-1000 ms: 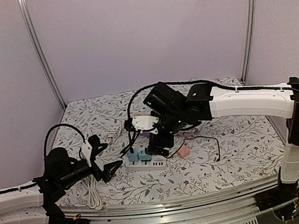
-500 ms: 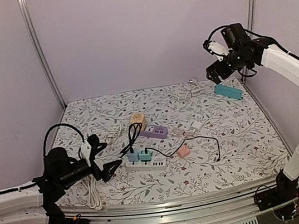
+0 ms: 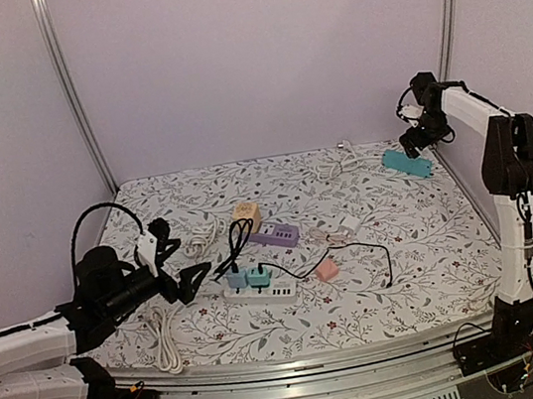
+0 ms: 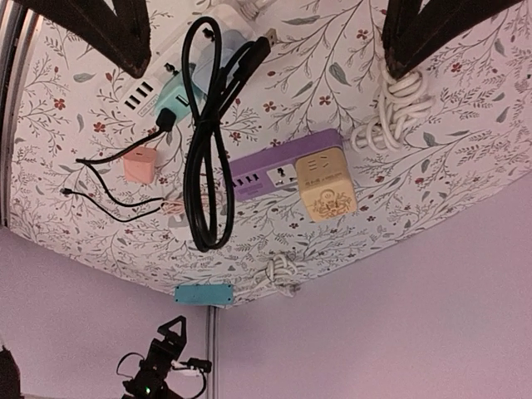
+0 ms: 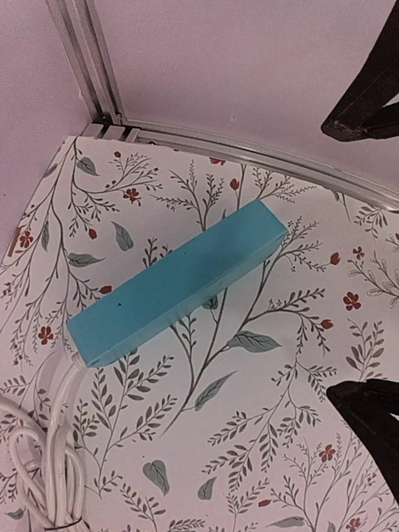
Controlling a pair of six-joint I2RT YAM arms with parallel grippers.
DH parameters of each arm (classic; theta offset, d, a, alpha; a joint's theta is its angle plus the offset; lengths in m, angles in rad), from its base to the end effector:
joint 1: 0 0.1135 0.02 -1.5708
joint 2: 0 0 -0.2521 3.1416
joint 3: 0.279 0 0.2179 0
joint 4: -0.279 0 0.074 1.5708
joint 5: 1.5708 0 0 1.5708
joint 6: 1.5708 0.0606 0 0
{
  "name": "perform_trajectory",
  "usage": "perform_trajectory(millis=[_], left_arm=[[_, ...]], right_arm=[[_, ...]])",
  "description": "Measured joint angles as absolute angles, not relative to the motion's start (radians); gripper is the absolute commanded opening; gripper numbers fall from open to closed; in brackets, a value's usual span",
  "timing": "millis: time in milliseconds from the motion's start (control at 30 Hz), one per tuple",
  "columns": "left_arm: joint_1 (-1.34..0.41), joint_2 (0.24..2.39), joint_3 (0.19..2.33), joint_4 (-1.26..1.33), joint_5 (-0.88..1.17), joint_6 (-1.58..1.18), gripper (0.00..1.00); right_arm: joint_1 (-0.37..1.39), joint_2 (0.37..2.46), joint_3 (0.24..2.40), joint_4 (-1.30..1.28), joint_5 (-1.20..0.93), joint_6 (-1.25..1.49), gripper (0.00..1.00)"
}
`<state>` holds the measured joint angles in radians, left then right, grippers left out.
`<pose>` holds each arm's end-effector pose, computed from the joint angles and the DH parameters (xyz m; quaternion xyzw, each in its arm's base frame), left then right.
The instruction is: Insert the plug
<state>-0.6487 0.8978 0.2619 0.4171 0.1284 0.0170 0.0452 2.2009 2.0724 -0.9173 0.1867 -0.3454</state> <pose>0.1530 -0.1258 0.2054 0.2923 0.7226 -0.2415 0.5780 0.4510 0.0091 0.2343 -0.1629 0.9480 -0.1276 0.2420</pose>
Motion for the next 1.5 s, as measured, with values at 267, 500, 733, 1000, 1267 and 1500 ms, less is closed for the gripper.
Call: perform_trajectory(millis=[267, 500, 733, 1000, 1267, 1500], left_arm=[[-0.620, 0.978, 0.338, 0.410, 0.096, 0.005, 0.97], [-0.619, 1.043, 0.350, 0.398, 0.097, 0.003, 0.96], [-0.619, 1.065, 0.356, 0.395, 0.098, -0.009, 0.96], [-0.619, 1.064, 0.356, 0.396, 0.101, -0.012, 0.96], [-0.619, 1.010, 0.335, 0.402, 0.104, -0.017, 0.96], [-0.619, 0.912, 0.305, 0.384, 0.104, -0.016, 0.96]], right_arm=[[-0.011, 2.415, 2.264, -0.942, 0.089, -0.465, 0.99], [-0.052, 2.605, 2.429, -0.957, 0.043, -0.500, 0.94], [-0.064, 2.630, 2.432, -0.990, -0.027, -0.529, 0.41], [-0.047, 2.578, 2.341, -1.005, -0.093, -0.537, 0.00], [0.053, 2.386, 2.123, -0.978, 0.067, -0.536, 0.00], [0.268, 2.074, 1.935, -0.879, 0.302, -0.554, 0.00]])
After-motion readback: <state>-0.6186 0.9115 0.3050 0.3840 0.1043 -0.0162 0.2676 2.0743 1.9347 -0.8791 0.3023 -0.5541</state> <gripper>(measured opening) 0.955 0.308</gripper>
